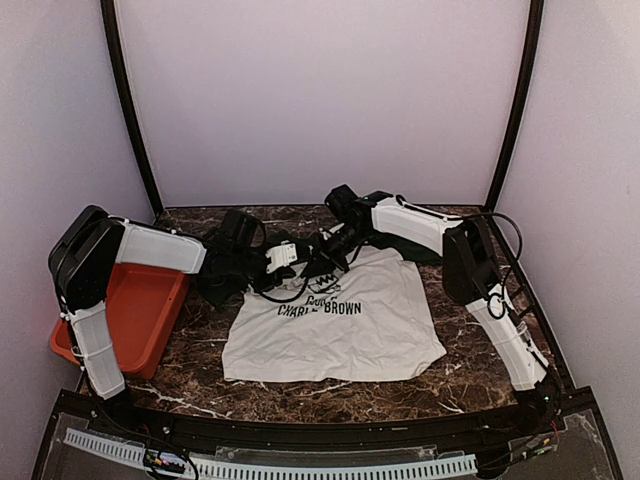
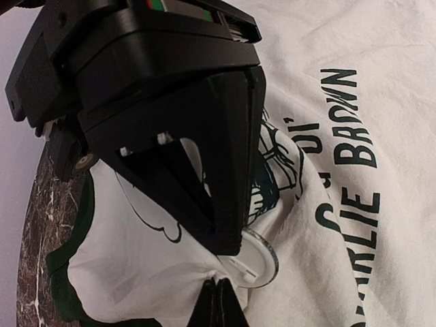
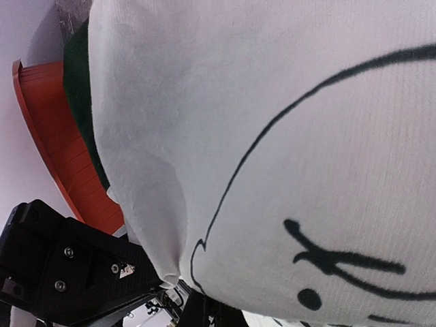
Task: Pin the brooch onto the clothing
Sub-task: Cross the brooch on the flattened clothing.
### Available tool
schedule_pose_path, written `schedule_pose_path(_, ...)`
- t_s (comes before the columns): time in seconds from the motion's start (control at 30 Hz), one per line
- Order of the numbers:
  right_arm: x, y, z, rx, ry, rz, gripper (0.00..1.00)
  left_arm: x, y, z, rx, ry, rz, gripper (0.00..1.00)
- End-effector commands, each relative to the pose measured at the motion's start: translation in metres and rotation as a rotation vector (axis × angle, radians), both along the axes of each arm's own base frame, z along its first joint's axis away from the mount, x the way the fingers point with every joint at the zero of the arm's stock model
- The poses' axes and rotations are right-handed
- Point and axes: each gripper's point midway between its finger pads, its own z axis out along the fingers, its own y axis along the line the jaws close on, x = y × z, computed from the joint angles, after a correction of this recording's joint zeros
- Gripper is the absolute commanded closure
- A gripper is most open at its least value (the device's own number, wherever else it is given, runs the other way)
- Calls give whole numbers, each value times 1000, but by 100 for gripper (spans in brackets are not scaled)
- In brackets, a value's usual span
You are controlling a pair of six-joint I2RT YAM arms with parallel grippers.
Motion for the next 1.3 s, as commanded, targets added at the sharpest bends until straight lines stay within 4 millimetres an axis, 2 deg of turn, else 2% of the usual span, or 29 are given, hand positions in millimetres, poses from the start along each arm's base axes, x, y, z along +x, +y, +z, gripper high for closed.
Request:
schedule_pose_path(0.0, 9, 6, -5, 16, -2, -19, 100, -14, -7, 18, -43, 1, -42, 99)
schedule_pose_path(0.17, 6, 14, 3, 51, -15, 5, 100, -11, -7, 16, -38, 2, -31, 99)
schedule_pose_path(0.4, -6, 22, -2, 67, -16, 55, 100, -8, -8, 15, -37, -3, -17, 99)
schedule_pose_path(0.6, -13, 29, 7, 102, -38, 93, 100, -8, -7, 13, -31, -2, -15, 99)
schedule_pose_path(0.9, -11, 41, 23, 185, -55, 107, 100, -9, -8, 12, -35, 7, -16, 99)
schedule_pose_path(1.13, -18, 47, 13, 225, -23, 134, 100, -5, -7, 13, -37, 4, 6, 99)
schedule_pose_path(1.27, -25, 51, 18, 272, -25, 173, 100, 0, -7, 14, -47, 10, 40, 99)
